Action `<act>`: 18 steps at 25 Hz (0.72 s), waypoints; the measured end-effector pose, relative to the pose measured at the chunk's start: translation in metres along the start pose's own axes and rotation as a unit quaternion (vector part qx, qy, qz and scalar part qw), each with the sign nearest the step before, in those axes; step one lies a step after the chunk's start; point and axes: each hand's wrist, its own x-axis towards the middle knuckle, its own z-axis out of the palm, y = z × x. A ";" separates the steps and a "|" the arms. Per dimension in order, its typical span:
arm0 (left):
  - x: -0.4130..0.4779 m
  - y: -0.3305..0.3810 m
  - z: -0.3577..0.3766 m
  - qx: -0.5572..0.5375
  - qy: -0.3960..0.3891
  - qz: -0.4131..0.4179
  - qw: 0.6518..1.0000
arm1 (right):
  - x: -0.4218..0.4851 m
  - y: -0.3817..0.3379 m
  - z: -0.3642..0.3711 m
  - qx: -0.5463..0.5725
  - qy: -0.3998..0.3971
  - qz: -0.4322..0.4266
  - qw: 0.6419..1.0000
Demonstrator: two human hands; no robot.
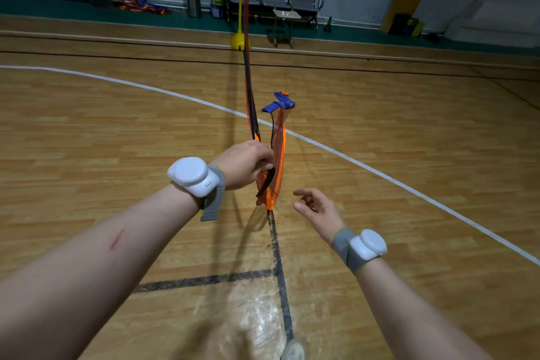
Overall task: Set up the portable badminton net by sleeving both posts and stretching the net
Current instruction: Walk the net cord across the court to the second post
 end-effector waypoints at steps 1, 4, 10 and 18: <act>-0.001 0.002 -0.001 0.005 -0.004 0.004 1.000 | 0.003 -0.009 0.008 0.003 0.009 -0.017 1.000; -0.004 0.006 -0.002 0.012 -0.008 0.017 1.000 | 0.019 -0.035 0.033 -0.002 0.046 -0.050 0.998; -0.005 0.005 -0.011 0.009 0.010 0.015 1.000 | 0.033 -0.038 0.049 0.040 0.043 -0.008 0.998; -0.005 -0.003 -0.007 -0.002 0.022 0.014 1.000 | 0.020 0.002 0.022 -0.052 0.042 0.023 0.998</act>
